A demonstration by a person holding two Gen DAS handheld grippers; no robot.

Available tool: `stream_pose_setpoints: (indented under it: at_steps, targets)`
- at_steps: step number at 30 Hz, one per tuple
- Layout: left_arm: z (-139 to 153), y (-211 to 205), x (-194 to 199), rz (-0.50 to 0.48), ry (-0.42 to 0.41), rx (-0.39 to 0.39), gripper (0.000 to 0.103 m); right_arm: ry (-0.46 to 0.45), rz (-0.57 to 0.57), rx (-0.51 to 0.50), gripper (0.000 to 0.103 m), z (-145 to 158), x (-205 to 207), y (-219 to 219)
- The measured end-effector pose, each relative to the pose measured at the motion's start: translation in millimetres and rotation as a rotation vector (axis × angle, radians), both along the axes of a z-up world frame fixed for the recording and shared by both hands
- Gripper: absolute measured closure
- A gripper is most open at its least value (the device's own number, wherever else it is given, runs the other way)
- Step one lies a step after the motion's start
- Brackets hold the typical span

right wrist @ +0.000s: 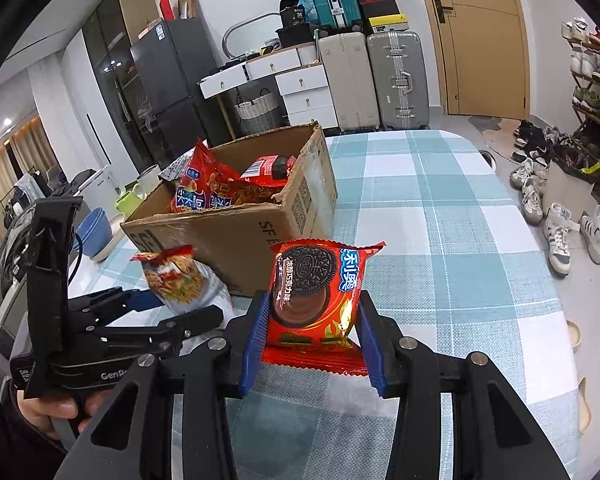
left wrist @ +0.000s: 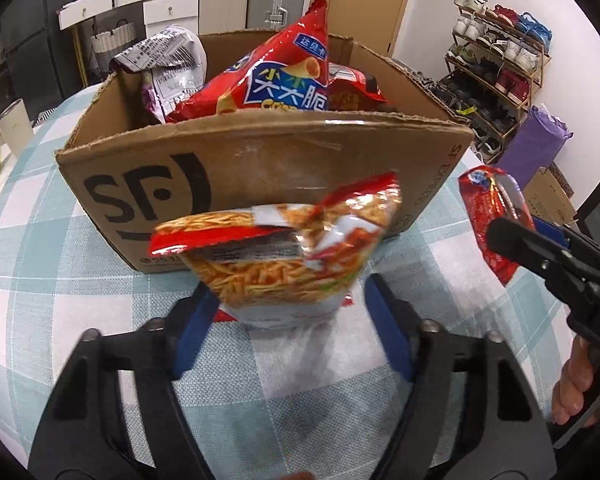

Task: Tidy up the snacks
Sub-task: 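Grasp the instant-noodle bag with the left tool while the right tool lifts the Oreo pack, then carry the noodle bag and Oreo pack up and over the box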

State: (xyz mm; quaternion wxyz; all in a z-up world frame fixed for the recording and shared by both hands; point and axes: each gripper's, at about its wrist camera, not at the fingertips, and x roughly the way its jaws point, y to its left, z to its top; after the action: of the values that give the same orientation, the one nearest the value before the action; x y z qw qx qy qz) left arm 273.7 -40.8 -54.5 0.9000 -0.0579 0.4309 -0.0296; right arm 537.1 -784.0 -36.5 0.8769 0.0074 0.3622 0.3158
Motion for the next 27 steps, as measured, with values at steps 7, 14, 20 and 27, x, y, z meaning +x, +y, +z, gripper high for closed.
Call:
stream_pose_setpoints:
  at_steps: [7, 14, 20, 27]
  targets:
    - [-0.2, 2.5, 0.6, -0.004, -0.021, -0.042, 0.059, -0.005, -0.001, -0.001, 0.06, 1.8, -1.8, 0.5]
    - [1.9, 0.0, -6.5, -0.011, -0.048, -0.036, 0.061, -0.018, 0.009, 0.004, 0.06, 5.5, -4.4, 1.3]
    - [15.3, 5.9, -22.2, -0.018, -0.082, -0.036, 0.061, -0.037, 0.012, 0.012, 0.06, 10.5, -8.5, 1.7]
    - [37.0, 13.9, -48.5, -0.005, -0.138, -0.029, 0.061, -0.059, 0.021, 0.02, 0.06, 18.1, -14.2, 4.5]
